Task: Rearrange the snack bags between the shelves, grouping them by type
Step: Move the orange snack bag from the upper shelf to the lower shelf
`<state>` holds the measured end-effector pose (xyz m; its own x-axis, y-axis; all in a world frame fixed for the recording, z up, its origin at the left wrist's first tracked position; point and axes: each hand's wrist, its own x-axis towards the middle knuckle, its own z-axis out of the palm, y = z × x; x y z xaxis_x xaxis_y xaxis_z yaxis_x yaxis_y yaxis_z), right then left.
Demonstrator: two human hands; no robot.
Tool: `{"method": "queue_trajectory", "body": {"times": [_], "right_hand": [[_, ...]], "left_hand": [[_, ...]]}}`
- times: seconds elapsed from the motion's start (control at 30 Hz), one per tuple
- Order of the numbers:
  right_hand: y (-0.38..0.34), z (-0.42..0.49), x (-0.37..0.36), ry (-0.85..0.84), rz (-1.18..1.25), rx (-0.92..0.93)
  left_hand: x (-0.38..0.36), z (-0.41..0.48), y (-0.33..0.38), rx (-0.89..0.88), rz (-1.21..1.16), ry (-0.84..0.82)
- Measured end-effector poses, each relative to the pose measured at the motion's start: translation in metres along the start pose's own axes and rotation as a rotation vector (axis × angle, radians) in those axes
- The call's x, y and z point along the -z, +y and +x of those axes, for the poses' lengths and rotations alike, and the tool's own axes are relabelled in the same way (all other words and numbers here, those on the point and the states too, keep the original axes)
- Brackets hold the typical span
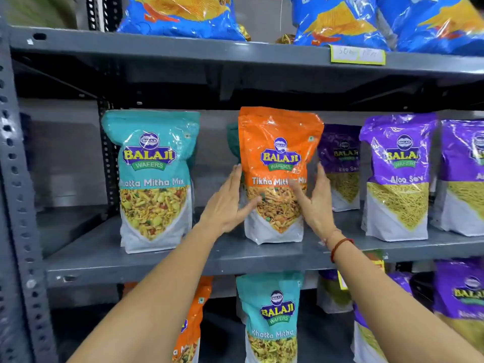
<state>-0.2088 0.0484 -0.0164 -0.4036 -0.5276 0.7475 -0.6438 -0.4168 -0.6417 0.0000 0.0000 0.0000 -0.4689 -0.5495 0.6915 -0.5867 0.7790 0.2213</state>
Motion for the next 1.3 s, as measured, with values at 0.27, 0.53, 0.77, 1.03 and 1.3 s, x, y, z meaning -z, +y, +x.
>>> {"method": "queue_trajectory", "body": {"times": [0.27, 0.53, 0.77, 1.03, 1.3], "right_hand": [[0.018, -0.009, -0.008, -0.354, 0.311, -0.281], [-0.009, -0.030, 0.010, -0.206, 0.242, -0.198], [-0.031, -0.079, 0.047, -0.079, 0.184, -0.115], [-0.019, -0.151, 0.075, -0.006, 0.240, -0.129], [0.067, -0.212, 0.075, -0.140, 0.133, -0.321]], "left_hand": [[-0.034, -0.015, 0.004, 0.298, -0.469, -0.308], [-0.026, -0.026, 0.016, 0.311, -0.551, -0.281], [-0.010, -0.070, 0.050, 0.228, -0.550, -0.230], [-0.031, -0.126, 0.075, 0.217, -0.601, -0.304], [-0.131, -0.179, 0.064, 0.362, -0.543, -0.394]]}}
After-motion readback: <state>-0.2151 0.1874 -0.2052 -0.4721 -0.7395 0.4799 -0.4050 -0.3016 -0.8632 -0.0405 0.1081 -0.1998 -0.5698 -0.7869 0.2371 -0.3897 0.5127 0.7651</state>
